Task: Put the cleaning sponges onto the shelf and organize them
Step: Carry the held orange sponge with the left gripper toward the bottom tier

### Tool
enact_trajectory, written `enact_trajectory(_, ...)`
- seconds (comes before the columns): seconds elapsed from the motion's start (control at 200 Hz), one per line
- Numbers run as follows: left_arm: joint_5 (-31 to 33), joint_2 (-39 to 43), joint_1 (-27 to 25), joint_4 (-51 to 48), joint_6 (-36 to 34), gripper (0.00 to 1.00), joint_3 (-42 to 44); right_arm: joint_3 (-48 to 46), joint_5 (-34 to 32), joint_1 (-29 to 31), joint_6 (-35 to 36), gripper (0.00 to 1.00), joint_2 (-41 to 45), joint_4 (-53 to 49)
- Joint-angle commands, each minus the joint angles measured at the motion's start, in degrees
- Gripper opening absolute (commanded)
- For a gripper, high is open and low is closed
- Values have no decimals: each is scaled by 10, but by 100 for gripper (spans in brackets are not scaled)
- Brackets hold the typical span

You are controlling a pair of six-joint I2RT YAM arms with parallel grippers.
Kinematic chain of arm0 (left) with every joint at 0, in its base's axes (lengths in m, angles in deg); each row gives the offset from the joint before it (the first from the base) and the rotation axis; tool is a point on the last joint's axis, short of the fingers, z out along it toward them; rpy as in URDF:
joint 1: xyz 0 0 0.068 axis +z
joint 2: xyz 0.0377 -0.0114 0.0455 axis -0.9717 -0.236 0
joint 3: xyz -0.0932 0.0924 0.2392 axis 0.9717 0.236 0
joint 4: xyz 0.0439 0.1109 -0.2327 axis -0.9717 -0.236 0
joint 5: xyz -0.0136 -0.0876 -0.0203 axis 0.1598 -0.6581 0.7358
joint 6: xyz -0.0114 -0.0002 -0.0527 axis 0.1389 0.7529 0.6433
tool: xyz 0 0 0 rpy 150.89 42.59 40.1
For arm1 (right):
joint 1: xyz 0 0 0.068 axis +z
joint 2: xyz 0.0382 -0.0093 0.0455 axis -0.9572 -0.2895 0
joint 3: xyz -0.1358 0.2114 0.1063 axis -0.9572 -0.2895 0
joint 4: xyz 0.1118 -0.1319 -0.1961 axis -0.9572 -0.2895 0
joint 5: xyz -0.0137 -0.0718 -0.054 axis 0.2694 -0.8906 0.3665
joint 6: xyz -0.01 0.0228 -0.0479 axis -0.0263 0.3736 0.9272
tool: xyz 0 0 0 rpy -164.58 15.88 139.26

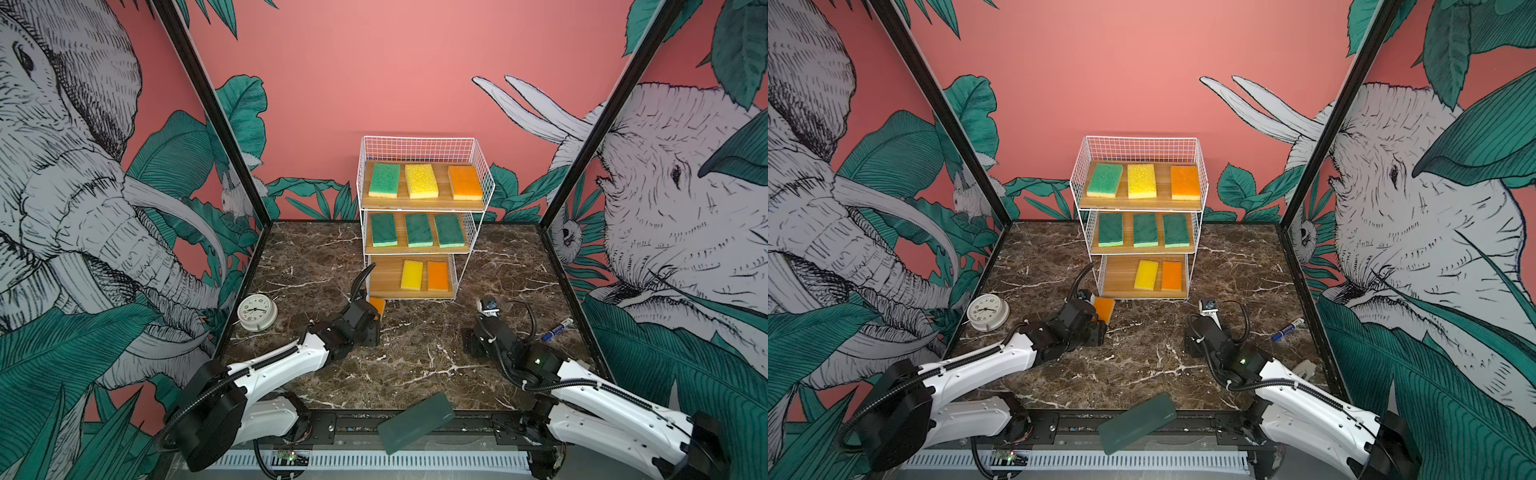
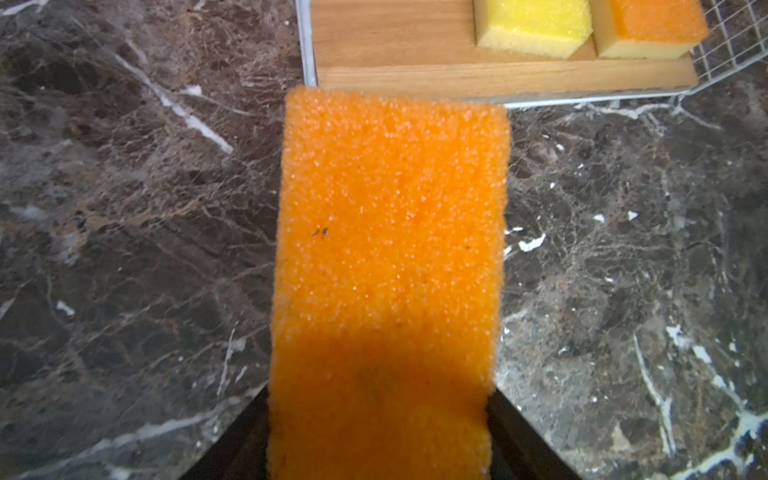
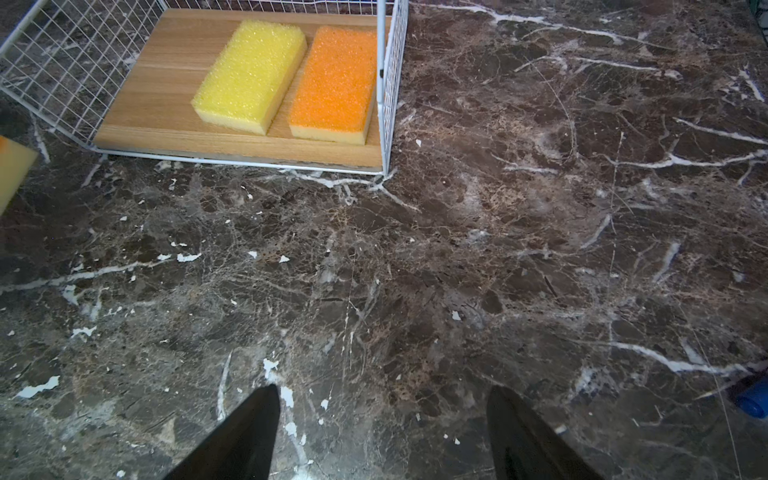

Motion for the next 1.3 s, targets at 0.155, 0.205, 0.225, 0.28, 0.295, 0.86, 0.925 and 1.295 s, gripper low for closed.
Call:
enact_trajectory(0.155, 30, -69, -17, 47, -19, 68, -64, -20, -2, 3, 5, 81, 7, 31)
enact_trajectory(0.205, 40, -75, -18, 49, -19, 69, -72, -25, -1, 3, 4, 81, 11, 32)
enact_trajectory(0.225, 44, -77, -18, 49, -19, 69, -76, -25, -1, 3, 4, 81, 13, 33)
enact_trajectory(0.28, 54, -85, -18, 47, -19, 69, -87, -28, -1, 3, 4, 81, 15, 32)
enact_trajectory(0.295, 57, -89, -18, 47, -18, 69, -89, -28, -1, 3, 4, 81, 15, 32)
enact_trajectory(0.86, 120, -166, -18, 31, -11, 70, -153, -43, -9, 3, -8, 81, 63, 11)
enact_trajectory(0.925, 116, -156, -18, 35, -15, 70, -146, -43, -8, 2, -8, 81, 62, 11)
enact_trajectory(1.295, 31, -84, -35, -20, -32, 70, -71, -51, -5, 3, -19, 81, 69, 3)
